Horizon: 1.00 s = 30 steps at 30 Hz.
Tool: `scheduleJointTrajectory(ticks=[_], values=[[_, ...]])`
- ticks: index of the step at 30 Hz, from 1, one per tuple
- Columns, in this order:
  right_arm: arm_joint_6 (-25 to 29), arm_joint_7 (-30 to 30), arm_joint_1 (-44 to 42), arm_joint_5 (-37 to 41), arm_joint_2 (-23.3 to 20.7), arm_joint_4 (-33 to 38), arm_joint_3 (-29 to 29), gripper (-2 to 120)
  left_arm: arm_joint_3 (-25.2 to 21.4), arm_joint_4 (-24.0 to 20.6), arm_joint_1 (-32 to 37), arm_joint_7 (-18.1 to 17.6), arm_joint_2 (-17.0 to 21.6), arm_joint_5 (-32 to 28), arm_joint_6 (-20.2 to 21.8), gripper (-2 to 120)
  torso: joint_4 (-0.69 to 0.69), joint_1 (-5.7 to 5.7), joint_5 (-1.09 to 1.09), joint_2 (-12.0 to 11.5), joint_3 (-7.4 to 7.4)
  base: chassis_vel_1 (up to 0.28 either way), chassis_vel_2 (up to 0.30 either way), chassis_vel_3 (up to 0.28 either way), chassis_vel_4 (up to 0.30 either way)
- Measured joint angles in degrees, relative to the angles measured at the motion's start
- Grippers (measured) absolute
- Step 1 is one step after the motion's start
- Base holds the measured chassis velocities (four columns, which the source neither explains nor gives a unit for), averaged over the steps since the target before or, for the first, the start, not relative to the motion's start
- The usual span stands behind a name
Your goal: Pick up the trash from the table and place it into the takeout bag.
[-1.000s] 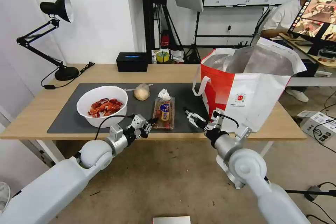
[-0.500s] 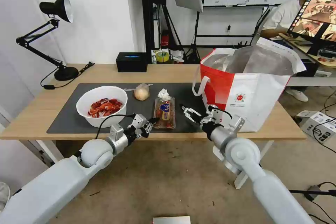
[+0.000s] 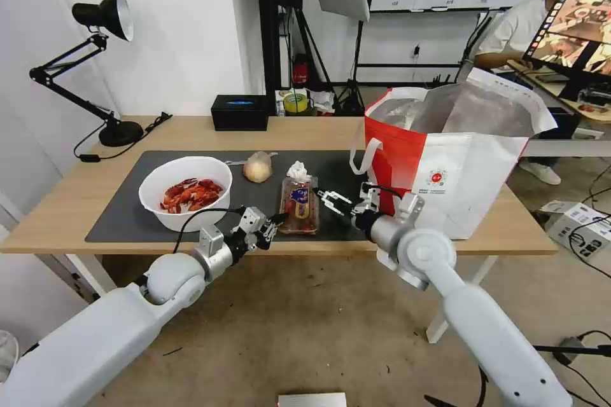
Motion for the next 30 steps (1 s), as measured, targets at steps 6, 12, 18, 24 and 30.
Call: scheduleJointTrajectory(ticks=[6,12,18,24,30], values=[[-2.6,0.1,2.1,1.1,0.9,-2.4,-0.7,100,0.1,0.1,-0.2,0.0,0.0,0.0,-0.2,0,0.0,0.0,0.0,0.0,0.0,0.0,0.0,0.0,0.0],[-4.2,0.6,4.9,2.0,1.2,-4.7,-1.7,100,0.6,0.3,-0.7,0.4,0.1,0.0,-1.0,0,0.0,0.0,0.0,0.0,0.0,0.0,0.0,0.0,0.0],[-6.1,2.6,7.5,3.9,2.0,-6.8,-2.9,100,0.7,0.4,-0.9,0.5,0.2,-0.1,-1.2,0,0.0,0.0,0.0,0.0,0.0,0.0,0.0,0.0,0.0],[-8.2,3.4,9.2,5.7,2.7,-8.1,-3.5,100,0.4,0.3,-0.4,0.5,0.2,-0.1,-1.3,0,0.0,0.0,0.0,0.0,0.0,0.0,0.0,0.0,0.0],[-8.5,3.9,10.0,6.0,2.9,-8.3,-4.2,100,0.4,0.0,-0.3,0.6,0.4,0.0,-1.5,0,0.0,0.0,0.0,0.0,0.0,0.0,0.0,0.0,0.0]])
